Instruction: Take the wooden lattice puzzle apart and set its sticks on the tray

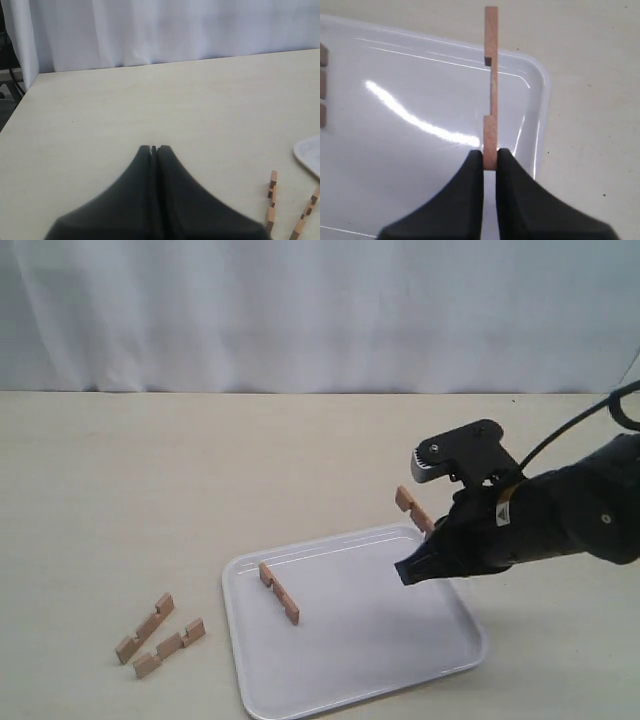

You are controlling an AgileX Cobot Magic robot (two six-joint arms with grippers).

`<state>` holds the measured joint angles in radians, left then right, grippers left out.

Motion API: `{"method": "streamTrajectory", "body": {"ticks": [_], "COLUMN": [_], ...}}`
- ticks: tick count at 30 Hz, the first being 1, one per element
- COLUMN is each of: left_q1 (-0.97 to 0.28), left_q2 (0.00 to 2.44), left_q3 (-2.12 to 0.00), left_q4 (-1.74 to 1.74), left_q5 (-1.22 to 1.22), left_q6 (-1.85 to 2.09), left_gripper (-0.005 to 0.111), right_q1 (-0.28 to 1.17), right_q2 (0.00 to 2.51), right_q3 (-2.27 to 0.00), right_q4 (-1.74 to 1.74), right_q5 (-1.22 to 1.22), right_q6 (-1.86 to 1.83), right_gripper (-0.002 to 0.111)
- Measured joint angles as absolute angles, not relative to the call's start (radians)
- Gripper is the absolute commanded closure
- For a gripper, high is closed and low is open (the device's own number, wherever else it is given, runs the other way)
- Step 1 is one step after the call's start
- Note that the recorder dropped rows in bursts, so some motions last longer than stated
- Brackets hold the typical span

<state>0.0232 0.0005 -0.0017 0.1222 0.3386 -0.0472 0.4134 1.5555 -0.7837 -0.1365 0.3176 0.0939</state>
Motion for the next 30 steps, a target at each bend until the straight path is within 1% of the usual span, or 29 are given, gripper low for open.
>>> {"method": "streamTrajectory", "body": {"ticks": [4, 8, 10, 12, 13, 14, 17, 19, 21, 30], "left_q1": [0.023, 0.023, 0.023, 0.023, 0.023, 0.023, 0.023, 0.023, 0.023, 0.023], "left_q2": [0.0, 0.0, 0.0, 0.0, 0.0, 0.0, 0.0, 0.0, 0.0, 0.0], "left_q3": [-0.002, -0.002, -0.002, -0.002, -0.002, -0.002, -0.002, -0.002, -0.002, -0.002], "left_q4": [0.122, 0.122, 0.122, 0.122, 0.122, 0.122, 0.122, 0.122, 0.122, 0.122], "left_q5": [0.339, 0.339, 0.339, 0.339, 0.339, 0.339, 0.339, 0.339, 0.339, 0.339], "left_q6": [-0.047, -0.047, -0.047, -0.047, -0.047, -0.047, -0.047, -0.047, -0.047, -0.047], "left_gripper": [0.107, 0.107, 0.107, 0.107, 0.107, 0.107, 0.107, 0.107, 0.107, 0.107], "right_q1": [0.38, 0.38, 0.38, 0.38, 0.38, 0.38, 0.38, 0.38, 0.38, 0.38], "right_q2": [1.643, 1.737, 1.775, 1.784, 1.785, 1.785, 1.785, 1.785, 1.785, 1.785], "right_q3": [-0.716, -0.713, -0.713, -0.713, -0.713, -0.713, -0.734, -0.749, -0.767, -0.783], "right_q4": [-0.104, -0.098, -0.098, -0.098, -0.098, -0.096, -0.06, -0.045, -0.036, -0.019], "right_q5": [0.185, 0.137, 0.11, 0.099, 0.095, 0.095, 0.131, 0.164, 0.2, 0.247], "right_q6": [0.109, 0.112, 0.112, 0.112, 0.112, 0.112, 0.112, 0.114, 0.114, 0.114], "right_gripper": [0.104, 0.104, 0.097, 0.085, 0.077, 0.062, 0.047, 0.041, 0.039, 0.039]}}
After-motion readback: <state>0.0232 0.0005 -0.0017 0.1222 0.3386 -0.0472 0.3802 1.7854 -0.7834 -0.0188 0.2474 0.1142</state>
